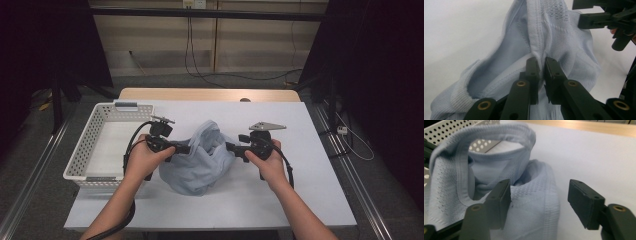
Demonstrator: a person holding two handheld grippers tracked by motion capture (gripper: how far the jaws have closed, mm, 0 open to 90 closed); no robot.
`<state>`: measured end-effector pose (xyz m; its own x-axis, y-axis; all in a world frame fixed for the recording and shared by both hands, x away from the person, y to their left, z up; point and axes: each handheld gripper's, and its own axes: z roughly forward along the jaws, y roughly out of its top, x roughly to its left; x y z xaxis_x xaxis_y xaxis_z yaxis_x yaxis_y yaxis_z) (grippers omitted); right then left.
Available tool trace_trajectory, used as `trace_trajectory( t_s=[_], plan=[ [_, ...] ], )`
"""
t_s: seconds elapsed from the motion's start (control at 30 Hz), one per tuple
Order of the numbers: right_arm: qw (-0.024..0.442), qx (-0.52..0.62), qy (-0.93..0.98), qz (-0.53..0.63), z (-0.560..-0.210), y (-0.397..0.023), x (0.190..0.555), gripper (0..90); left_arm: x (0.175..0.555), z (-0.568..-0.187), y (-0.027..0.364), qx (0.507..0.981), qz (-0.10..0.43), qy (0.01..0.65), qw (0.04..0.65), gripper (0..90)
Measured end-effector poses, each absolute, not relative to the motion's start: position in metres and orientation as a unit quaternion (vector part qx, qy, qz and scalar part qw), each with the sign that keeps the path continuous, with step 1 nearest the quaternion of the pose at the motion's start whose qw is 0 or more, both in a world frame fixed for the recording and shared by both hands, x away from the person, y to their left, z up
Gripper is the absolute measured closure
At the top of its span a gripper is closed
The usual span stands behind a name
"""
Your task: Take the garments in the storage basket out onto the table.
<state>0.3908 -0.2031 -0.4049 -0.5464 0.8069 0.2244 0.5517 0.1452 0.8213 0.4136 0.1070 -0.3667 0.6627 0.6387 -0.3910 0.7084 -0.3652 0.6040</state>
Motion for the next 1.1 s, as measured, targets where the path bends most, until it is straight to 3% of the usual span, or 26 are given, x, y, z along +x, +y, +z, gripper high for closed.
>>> trace_trajectory(
  t_s=[0.07, 0.17, 0.2, 0.3, 0.73, 0.9, 1.1],
  plan=[
    [0.124, 0.455, 0.751, 0.462, -0.409, -0.201, 0.393, 43.7, 0.413, -0.367, 0.108, 0.825, -0.045, 0.409, 0.387, 81.9],
    [0.104, 0.448, 0.764, 0.452, -0.412, -0.198, 0.392, 65.2, 0.412, -0.368, 0.11, 0.825, -0.045, 0.409, 0.387, 82.0],
    [0.104, 0.443, 0.768, 0.45, -0.412, -0.199, 0.391, 76.1, 0.412, -0.369, 0.11, 0.825, -0.044, 0.409, 0.387, 82.0],
    [0.096, 0.442, 0.77, 0.45, -0.411, -0.205, 0.39, 79.2, 0.41, -0.369, 0.111, 0.823, -0.044, 0.409, 0.39, 82.1],
    [0.195, 0.435, 0.729, 0.492, -0.362, -0.246, 0.373, 81.7, 0.41, -0.362, 0.108, 0.817, -0.046, 0.406, 0.407, 82.2],
    [0.178, 0.432, 0.721, 0.511, -0.365, -0.255, 0.364, 81.6, 0.409, -0.37, 0.107, 0.823, -0.054, 0.407, 0.394, 82.3],
    [0.145, 0.412, 0.747, 0.502, -0.393, -0.24, 0.349, 81.4, 0.411, -0.378, 0.108, 0.823, -0.056, 0.412, 0.386, 81.7]
  ],
)
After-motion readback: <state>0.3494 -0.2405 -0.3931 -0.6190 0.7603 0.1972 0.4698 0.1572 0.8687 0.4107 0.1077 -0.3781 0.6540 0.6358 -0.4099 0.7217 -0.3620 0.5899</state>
